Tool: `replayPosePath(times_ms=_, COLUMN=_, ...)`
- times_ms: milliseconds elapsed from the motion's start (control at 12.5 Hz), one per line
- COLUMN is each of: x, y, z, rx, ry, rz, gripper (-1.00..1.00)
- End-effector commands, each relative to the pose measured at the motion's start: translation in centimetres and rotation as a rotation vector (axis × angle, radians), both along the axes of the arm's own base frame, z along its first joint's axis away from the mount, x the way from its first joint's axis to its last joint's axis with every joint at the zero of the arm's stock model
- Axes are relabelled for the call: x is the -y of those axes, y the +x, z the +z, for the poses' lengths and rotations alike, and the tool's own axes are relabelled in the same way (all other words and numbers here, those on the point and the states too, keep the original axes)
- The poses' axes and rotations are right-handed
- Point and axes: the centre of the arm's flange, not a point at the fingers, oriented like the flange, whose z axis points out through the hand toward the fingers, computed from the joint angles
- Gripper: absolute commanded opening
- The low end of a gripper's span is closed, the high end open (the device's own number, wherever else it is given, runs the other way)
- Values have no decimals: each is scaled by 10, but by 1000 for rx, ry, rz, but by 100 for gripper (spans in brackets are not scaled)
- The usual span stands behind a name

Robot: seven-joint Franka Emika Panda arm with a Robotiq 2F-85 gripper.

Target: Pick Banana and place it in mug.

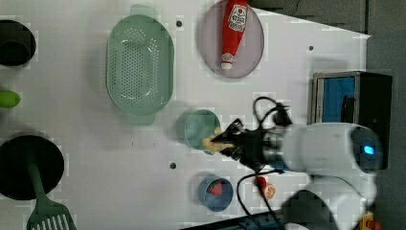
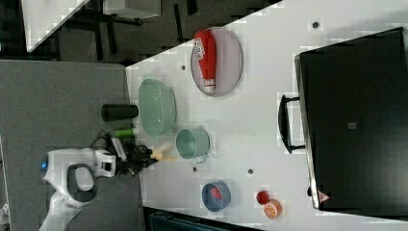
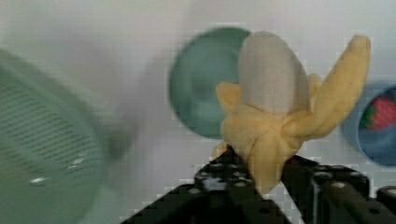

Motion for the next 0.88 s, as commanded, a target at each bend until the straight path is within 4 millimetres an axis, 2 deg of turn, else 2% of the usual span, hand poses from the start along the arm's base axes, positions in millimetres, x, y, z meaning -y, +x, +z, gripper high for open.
replayPosePath(times_ms=80, x=8, y=21, z=-21, rx=39, ry=-21, rz=-103, gripper=-46)
replayPosePath(times_ms=320, x=9, y=21, z=-58, rx=28, ry=5, rz=-157, gripper=-46)
replayPosePath(times_ms=400, x=9, y=21, z=-65, rx=40, ry=12, rz=-150, gripper=-40)
replayPosePath(times_ms=560, x=9, y=21, z=-70, rx=59, ry=23, rz=-154, gripper=2)
replayPosePath(times_ms=880, x=14, y=23, z=-61, rx=74, ry=16, rz=-160, gripper=92)
